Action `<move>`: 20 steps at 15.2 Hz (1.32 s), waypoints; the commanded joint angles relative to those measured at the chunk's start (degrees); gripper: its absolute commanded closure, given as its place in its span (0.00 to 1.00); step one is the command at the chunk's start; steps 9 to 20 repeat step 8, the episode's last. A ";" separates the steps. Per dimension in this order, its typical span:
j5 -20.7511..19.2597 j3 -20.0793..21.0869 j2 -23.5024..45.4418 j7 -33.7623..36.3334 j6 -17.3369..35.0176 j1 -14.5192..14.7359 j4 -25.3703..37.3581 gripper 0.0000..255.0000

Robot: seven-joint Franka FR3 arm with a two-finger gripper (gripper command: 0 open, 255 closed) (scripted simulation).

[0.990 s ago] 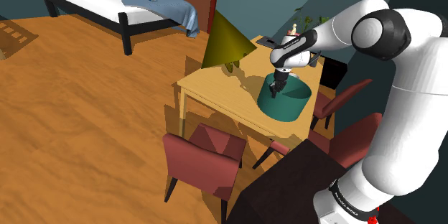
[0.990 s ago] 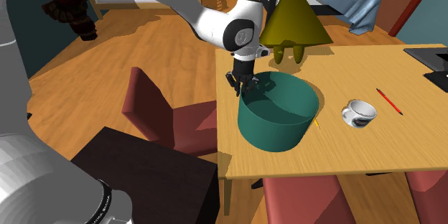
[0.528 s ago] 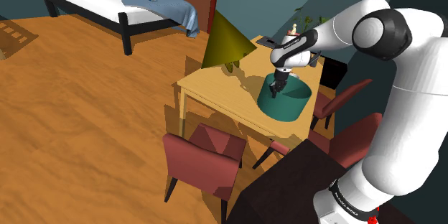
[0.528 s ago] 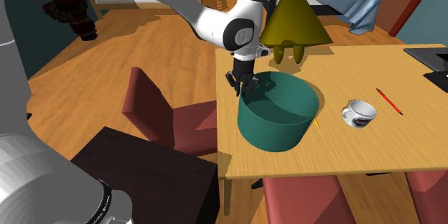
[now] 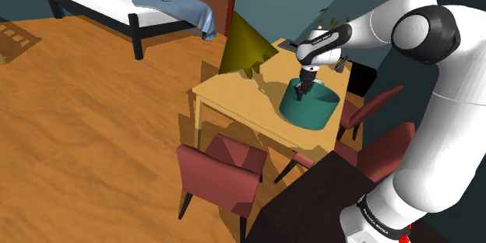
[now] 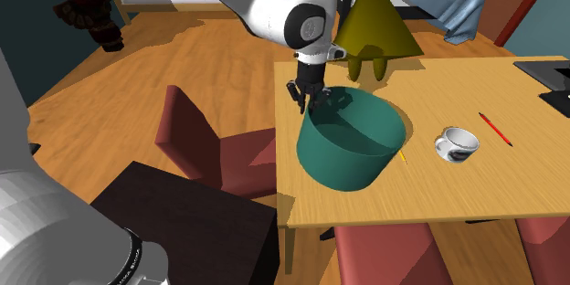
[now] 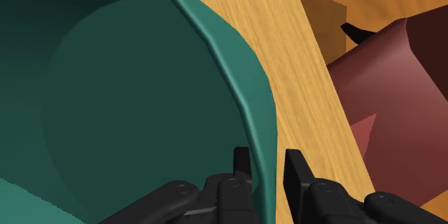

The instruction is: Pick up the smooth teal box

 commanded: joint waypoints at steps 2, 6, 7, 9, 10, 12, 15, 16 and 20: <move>-0.62 -0.31 -1.74 0.18 -1.93 0.14 0.57 1.00; -1.24 -0.54 -3.44 0.47 -4.59 0.35 1.59 1.00; -1.27 -0.55 -3.51 0.49 -4.69 0.36 1.63 1.00; -1.27 -0.55 -3.50 0.48 -4.69 0.36 1.63 1.00; -1.27 -0.55 -3.50 0.48 -4.69 0.36 1.63 1.00; -1.27 -0.55 -3.50 0.48 -4.69 0.36 1.63 1.00; -1.27 -0.55 -3.50 0.48 -4.69 0.36 1.63 1.00; -1.27 -0.55 -3.50 0.48 -4.69 0.36 1.63 1.00; -1.27 -0.55 -3.50 0.48 -4.69 0.36 1.63 1.00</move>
